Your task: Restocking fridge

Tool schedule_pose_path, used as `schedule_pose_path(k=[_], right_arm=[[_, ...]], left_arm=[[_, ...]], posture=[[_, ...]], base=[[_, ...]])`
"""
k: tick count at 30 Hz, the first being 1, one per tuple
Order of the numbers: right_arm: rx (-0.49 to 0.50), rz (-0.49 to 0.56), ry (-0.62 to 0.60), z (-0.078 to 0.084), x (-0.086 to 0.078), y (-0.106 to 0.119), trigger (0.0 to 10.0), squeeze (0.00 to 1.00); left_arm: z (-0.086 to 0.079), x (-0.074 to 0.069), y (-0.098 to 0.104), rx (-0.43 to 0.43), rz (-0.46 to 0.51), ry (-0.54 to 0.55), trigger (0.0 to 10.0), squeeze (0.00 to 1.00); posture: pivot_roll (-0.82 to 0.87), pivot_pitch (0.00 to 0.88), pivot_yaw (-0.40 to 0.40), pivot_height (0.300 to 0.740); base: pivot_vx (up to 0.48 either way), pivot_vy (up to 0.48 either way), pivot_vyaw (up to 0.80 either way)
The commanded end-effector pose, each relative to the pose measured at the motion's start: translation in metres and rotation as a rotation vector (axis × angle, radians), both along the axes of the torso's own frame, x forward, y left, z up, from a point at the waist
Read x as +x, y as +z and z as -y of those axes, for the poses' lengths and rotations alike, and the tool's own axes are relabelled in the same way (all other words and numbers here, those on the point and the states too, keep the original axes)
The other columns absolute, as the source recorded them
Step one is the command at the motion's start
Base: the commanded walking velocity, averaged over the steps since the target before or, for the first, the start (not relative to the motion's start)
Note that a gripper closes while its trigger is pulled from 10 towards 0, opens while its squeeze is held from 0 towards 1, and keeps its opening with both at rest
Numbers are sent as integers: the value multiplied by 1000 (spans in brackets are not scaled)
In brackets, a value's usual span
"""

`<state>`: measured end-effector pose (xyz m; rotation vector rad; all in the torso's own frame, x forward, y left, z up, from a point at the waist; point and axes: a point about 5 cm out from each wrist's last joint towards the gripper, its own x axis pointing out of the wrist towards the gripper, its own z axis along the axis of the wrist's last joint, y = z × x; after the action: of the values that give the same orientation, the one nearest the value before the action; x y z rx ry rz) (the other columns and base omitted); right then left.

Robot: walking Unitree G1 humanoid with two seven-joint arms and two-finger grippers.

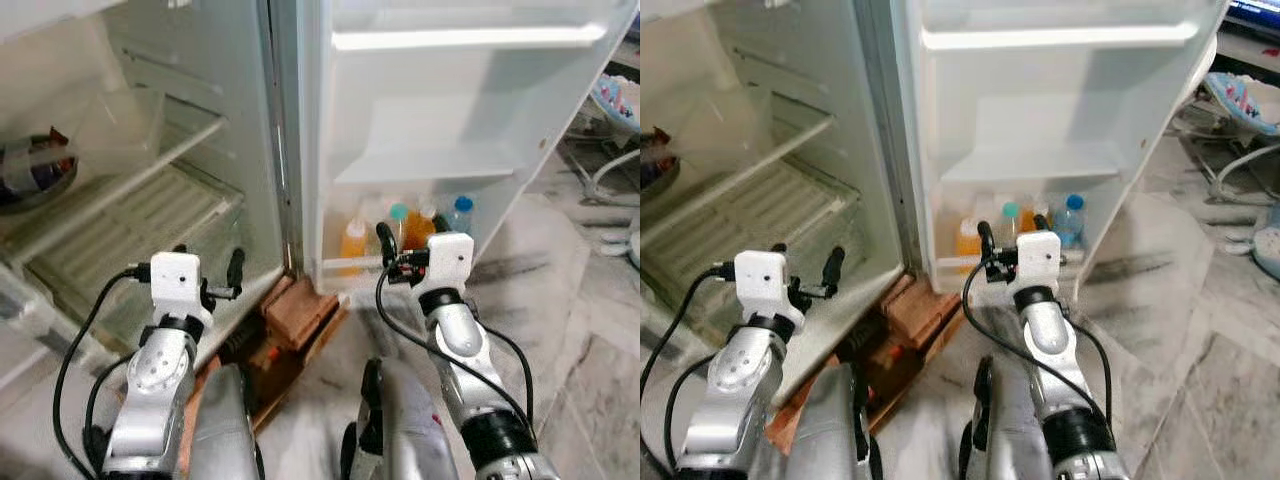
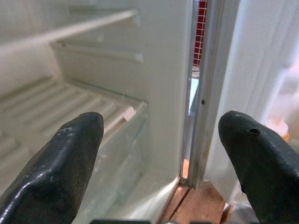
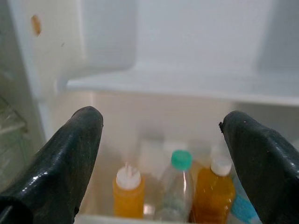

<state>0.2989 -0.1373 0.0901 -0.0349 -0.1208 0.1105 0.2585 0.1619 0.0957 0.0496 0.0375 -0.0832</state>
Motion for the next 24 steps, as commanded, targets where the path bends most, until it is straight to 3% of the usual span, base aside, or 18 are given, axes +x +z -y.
schedule_pose_path(k=[1,13,24], right_arm=[[5,10,4,-2,5,5,10000,0],[-3,9,16,-4,8,8,10000,0],[7,-60,19,-5,-4,-7,10000,0]], left_arm=[[1,2,1,19,10,-2,10000,0],[-1,3,5,9,24,20,10000,0],[8,1,-8,21,-7,17,10000,0]], posture=[[160,0,-2,682],[153,0,-20,740],[137,0,-22,740]], base=[[0,0,0],[0,0,0],[0,0,0]])
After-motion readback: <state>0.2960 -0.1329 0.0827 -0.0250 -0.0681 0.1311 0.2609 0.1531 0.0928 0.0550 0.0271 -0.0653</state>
